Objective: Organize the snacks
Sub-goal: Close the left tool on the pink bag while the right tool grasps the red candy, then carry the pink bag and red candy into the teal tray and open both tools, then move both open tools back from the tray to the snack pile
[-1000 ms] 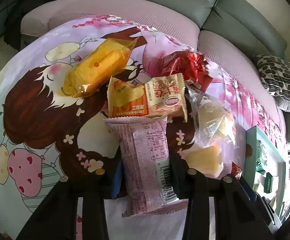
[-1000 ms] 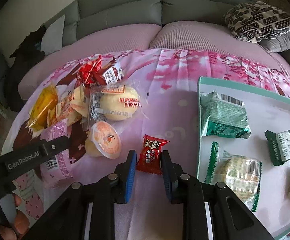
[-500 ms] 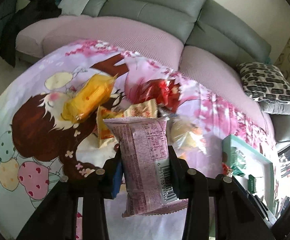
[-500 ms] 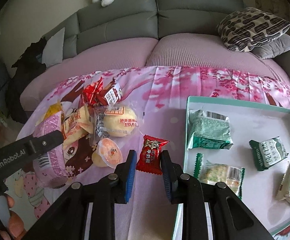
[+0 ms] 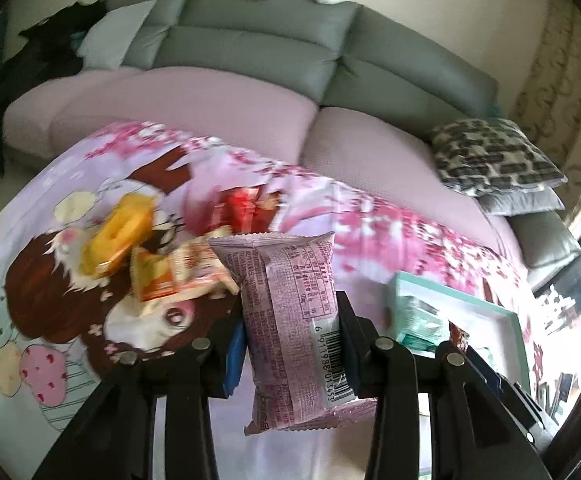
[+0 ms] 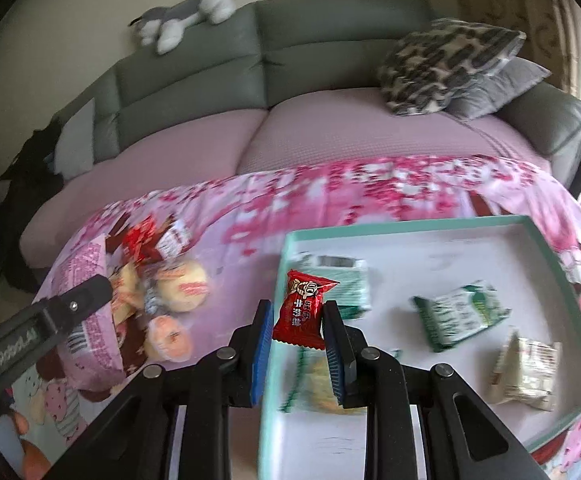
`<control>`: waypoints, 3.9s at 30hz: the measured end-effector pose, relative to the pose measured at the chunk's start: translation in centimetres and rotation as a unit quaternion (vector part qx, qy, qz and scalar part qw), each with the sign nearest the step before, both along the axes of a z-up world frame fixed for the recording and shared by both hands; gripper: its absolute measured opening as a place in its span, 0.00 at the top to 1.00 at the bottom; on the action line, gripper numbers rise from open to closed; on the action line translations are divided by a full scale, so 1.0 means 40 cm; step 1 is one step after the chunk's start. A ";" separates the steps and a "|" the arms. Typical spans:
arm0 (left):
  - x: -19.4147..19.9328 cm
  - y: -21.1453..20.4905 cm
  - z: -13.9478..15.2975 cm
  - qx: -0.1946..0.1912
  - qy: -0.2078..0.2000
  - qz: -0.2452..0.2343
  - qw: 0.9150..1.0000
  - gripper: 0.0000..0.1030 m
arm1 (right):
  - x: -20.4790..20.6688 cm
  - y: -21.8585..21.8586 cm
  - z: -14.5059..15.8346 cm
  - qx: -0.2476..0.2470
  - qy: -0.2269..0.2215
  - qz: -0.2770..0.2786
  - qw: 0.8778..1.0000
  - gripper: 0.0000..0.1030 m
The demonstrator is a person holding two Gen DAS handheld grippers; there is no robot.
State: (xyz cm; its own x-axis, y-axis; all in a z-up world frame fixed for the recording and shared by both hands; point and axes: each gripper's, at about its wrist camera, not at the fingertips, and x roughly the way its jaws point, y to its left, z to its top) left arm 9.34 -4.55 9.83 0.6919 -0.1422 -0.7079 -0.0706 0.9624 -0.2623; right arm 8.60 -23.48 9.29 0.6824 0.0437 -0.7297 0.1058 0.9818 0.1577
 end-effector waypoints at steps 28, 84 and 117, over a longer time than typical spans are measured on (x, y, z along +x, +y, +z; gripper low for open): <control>0.036 -0.427 -0.055 0.047 -0.030 -0.194 0.979 0.59 | -0.014 -0.357 -0.051 -0.001 0.035 -0.185 0.982 0.74; 0.029 -0.046 -0.023 0.163 -0.052 0.061 0.983 0.01 | 0.008 -0.121 0.025 -0.046 -0.007 -0.080 0.996 0.00; -0.021 0.271 -0.019 0.119 -0.002 0.180 0.976 0.01 | 0.060 0.176 -0.013 -0.004 0.026 0.044 0.999 0.00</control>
State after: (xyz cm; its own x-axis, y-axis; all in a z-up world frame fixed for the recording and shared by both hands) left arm 8.50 6.28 9.07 0.6692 0.2798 -0.6884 -0.4153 0.9090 -0.0342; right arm 11.01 -16.43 8.76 0.6379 0.0957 -0.7641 0.0259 0.9890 0.1455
